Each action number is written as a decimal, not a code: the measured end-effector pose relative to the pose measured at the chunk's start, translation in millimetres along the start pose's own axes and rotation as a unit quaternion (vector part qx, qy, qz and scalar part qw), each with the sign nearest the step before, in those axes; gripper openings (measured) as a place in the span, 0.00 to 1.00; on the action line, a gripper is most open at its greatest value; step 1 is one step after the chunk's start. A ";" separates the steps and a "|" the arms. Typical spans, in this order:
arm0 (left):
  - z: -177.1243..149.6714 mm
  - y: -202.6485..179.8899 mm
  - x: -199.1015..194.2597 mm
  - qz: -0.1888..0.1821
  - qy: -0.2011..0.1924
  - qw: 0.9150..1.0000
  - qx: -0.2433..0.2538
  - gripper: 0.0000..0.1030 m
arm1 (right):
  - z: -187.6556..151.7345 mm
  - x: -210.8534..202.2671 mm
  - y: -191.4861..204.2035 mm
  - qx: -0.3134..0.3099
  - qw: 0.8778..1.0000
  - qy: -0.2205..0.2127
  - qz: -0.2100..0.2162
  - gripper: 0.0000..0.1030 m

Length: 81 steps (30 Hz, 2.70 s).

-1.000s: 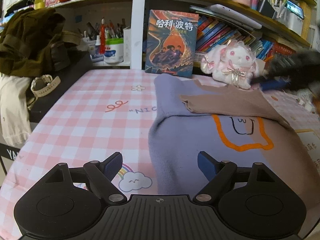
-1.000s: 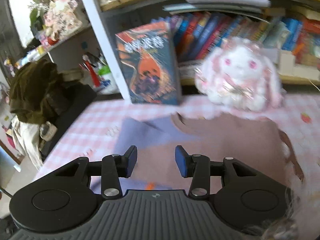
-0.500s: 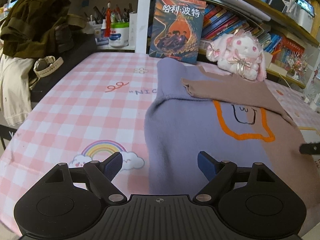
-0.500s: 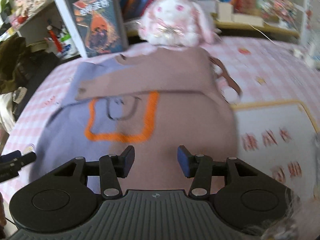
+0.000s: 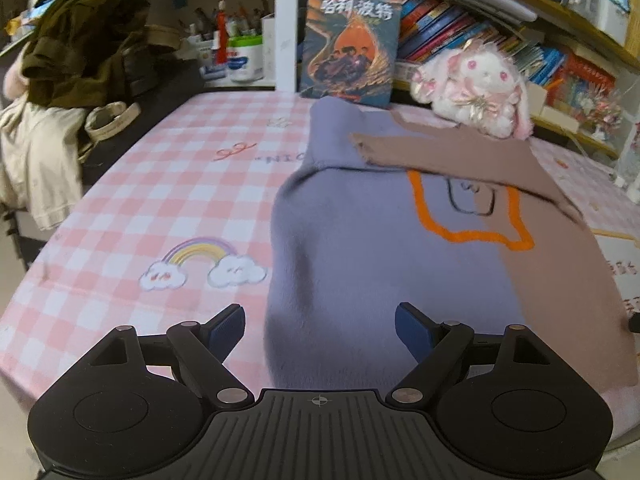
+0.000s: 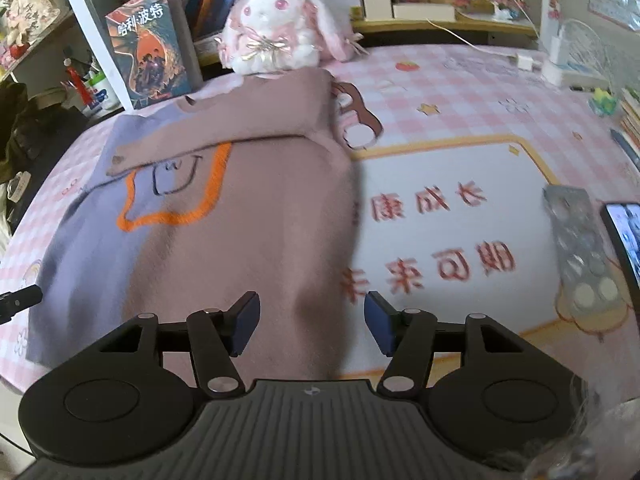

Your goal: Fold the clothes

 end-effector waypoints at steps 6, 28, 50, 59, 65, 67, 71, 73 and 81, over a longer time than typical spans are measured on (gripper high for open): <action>-8.4 11.3 -5.9 0.015 0.010 1.000 -0.025 0.82 | -19.8 -5.5 -9.8 0.003 1.000 0.011 0.006 0.58; 2.1 25.7 21.2 -0.018 0.056 0.995 -0.081 0.07 | -13.8 3.8 -2.6 0.008 1.000 0.017 0.010 0.19; 10.4 32.5 17.2 -0.125 0.079 0.979 -0.140 0.64 | -14.4 7.3 6.4 0.060 0.996 0.027 0.056 0.35; 15.8 31.0 12.9 -0.113 0.065 0.982 -0.134 0.02 | -7.2 0.4 9.1 0.054 0.997 0.004 0.054 0.09; 19.9 29.3 6.5 -0.120 0.055 0.983 -0.125 0.02 | 0.1 -15.4 7.5 0.060 0.996 -0.034 0.054 0.09; 16.3 31.9 9.8 -0.116 0.065 0.983 -0.127 0.03 | -2.3 -12.9 7.9 0.060 0.996 -0.026 0.052 0.09; 9.8 38.7 14.1 -0.110 0.080 0.982 -0.130 0.10 | -7.1 -8.0 8.7 0.062 0.997 -0.010 0.049 0.09; 8.0 43.2 13.8 -0.111 0.083 0.981 -0.139 0.22 | -9.7 -5.3 8.7 0.063 0.997 -0.001 0.045 0.11; 3.6 48.0 11.6 -0.115 0.092 0.977 -0.154 0.46 | -19.6 5.3 3.4 0.072 0.996 0.031 0.045 0.27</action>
Point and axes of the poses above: each gripper's, at about its wrist camera, not at the fingertips, and x roughly the way its jaws point, y to its left, z to its top, the point moved 4 cm from there along x, roughly the way its jaws point, and after that the axes turned 13 degrees about -x, right-handed, at the moved point
